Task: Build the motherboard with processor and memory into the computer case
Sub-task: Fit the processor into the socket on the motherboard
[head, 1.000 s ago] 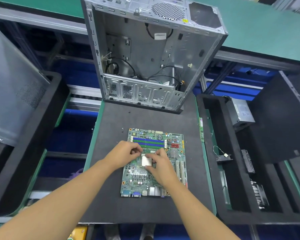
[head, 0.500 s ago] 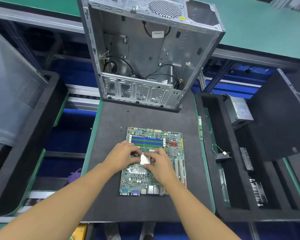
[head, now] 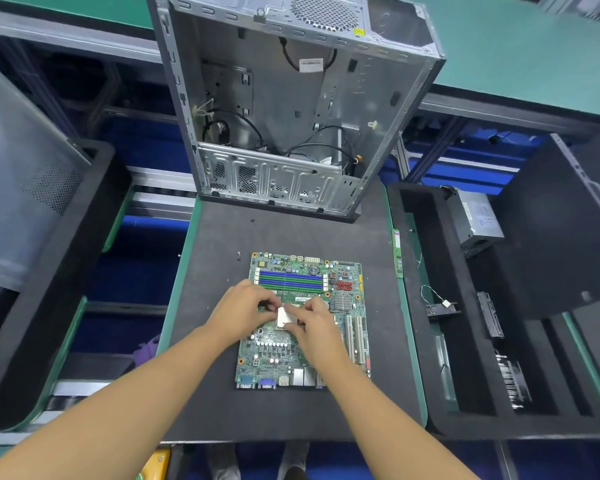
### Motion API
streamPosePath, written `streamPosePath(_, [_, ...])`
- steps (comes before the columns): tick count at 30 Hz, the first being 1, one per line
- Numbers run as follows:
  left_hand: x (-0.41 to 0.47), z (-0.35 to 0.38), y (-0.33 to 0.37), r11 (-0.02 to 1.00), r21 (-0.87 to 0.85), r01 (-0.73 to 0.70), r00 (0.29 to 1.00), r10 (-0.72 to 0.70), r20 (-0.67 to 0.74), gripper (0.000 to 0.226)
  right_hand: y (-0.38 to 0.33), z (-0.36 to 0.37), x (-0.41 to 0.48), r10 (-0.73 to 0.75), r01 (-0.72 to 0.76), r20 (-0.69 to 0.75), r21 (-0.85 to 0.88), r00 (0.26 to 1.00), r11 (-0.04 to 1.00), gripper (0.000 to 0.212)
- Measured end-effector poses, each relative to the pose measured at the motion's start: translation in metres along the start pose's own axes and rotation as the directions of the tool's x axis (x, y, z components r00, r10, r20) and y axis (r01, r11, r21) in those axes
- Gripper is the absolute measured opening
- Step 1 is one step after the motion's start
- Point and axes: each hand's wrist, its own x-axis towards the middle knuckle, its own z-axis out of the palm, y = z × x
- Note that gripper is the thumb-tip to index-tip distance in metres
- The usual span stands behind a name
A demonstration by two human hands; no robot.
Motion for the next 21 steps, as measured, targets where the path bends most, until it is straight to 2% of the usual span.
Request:
streamPosePath(5, [0.004, -0.003, 0.003, 0.993, 0.105, -0.044, 0.999, 0.042, 0.017, 0.016, 0.002, -0.003, 0.003, -0.026, 0.027, 0.01, -0.039, 1.0, 0.999, 0.046])
streamPosePath(9, [-0.002, 0.0, 0.001, 0.986, 0.156, -0.065, 0.997, 0.07, -0.024, 0.016, 0.003, 0.001, 0.0, -0.022, 0.023, 0.026, -0.055, 0.999, 0.998, 0.045])
streamPosePath(11, [-0.002, 0.0, 0.001, 0.983, 0.173, -0.063, 0.998, 0.067, -0.018, 0.016, 0.003, 0.002, 0.0, 0.036, -0.036, -0.005, 0.042, 0.999, 0.998, 0.037])
streamPosePath(15, [0.0, -0.002, 0.001, 0.978, 0.197, -0.073, 0.997, 0.071, 0.015, 0.018, 0.0, 0.0, 0.0, 0.129, -0.134, 0.036, 0.237, 0.991, 0.962, 0.012])
streamPosePath(17, [-0.001, -0.003, 0.002, 0.976, 0.202, -0.077, 0.997, 0.074, 0.021, 0.031, -0.001, -0.001, -0.002, 0.127, -0.128, 0.022, 0.297, 0.992, 0.946, 0.017])
streamPosePath(18, [-0.003, -0.002, 0.003, 0.976, 0.201, -0.078, 0.997, 0.076, 0.02, 0.038, -0.001, -0.001, -0.004, 0.087, -0.085, 0.001, 0.252, 0.996, 0.964, 0.009])
streamPosePath(19, [-0.004, -0.002, 0.006, 0.977, 0.202, -0.074, 0.997, 0.072, 0.014, 0.041, 0.001, 0.001, -0.006, 0.037, -0.032, -0.021, 0.18, 0.999, 0.983, 0.013])
streamPosePath(21, [-0.006, 0.001, 0.009, 0.976, 0.214, -0.035, 0.999, 0.039, -0.019, 0.039, 0.008, 0.006, -0.01, -0.056, 0.058, -0.037, 0.034, 0.998, 0.998, 0.037])
